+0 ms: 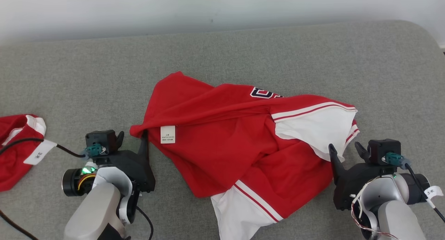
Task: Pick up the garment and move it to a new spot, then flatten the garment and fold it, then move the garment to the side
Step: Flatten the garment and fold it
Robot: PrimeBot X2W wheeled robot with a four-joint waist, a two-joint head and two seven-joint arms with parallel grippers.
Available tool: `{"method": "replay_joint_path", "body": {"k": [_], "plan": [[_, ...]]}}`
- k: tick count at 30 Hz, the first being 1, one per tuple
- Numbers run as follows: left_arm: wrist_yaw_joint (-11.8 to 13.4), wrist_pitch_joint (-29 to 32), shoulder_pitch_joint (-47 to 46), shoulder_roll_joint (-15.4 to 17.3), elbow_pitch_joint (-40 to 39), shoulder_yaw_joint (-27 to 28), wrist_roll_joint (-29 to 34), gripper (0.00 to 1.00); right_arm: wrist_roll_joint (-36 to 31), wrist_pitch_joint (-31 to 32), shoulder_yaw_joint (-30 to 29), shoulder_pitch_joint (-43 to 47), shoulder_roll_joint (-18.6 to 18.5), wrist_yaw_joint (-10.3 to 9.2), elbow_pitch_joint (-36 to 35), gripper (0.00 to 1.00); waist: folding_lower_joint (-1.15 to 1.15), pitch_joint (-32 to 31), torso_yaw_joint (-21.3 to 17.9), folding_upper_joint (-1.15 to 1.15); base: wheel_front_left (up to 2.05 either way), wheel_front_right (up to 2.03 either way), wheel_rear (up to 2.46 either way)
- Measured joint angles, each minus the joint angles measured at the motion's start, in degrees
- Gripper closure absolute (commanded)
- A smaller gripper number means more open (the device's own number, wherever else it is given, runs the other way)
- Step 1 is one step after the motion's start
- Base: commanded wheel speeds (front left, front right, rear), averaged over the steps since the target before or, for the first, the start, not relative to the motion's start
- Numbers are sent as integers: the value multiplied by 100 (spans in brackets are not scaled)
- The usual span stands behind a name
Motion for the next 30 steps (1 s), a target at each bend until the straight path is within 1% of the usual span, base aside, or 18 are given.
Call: {"method": "replay_joint_path", "body": {"k": [1, 2, 3, 4, 11, 15, 20, 27, 28, 29, 30], "plan": [[-33, 1, -40, -1, 73, 7, -21, 58, -2, 0, 3, -5, 1, 0, 1, 0, 0, 25, -7, 0, 0, 0, 0], [-38, -18, -71, -2, 131, 8, -25, 67, -16, 0, 9, -9, 2, 0, 2, 0, 0, 48, -14, 0, 0, 0, 0], [-62, -48, -96, -7, 180, 12, -35, 98, -40, 2, 13, -15, 1, 0, 3, 0, 0, 69, -19, 0, 0, 0, 0], [-86, -51, -121, -14, 229, 13, -53, 100, -70, 10, 23, -23, 0, 0, 2, 0, 0, 88, -23, 0, 0, 0, 0], [-233, -244, -183, -145, 411, -5, -110, 100, -283, 108, 97, -4, 1, 0, -92, 0, 0, 163, 26, 0, 0, 0, 0], [-283, -294, -236, -216, 520, -29, -118, 100, -554, 168, 0, 66, 0, 0, -151, 0, 0, 159, 79, 0, 0, 0, 0], [-334, -378, -277, -287, 657, -68, -143, 100, -477, 392, -156, 297, 0, 0, -276, 0, 0, 111, 112, 0, 0, 0, 0], [-342, -450, -355, -291, 779, -78, -160, 100, -214, 463, -133, 337, 0, 0, -202, 0, 0, 109, 51, 0, 0, 0, 0], [-342, -455, -381, -289, 791, -76, -165, 100, -149, 466, -111, 324, 0, 0, -168, 13, 0, 113, 49, 0, 0, 0, 0], [-342, -489, -397, -289, 795, -74, -172, 100, -131, 467, -90, 306, 0, 0, -141, 19, 0, 117, 48, 0, 0, 0, 0], [-342, -493, -407, -290, 810, -74, -177, 100, -96, 472, -75, 278, 1, 0, -105, 38, 0, 121, 50, 0, 0, 0, 0]]}}
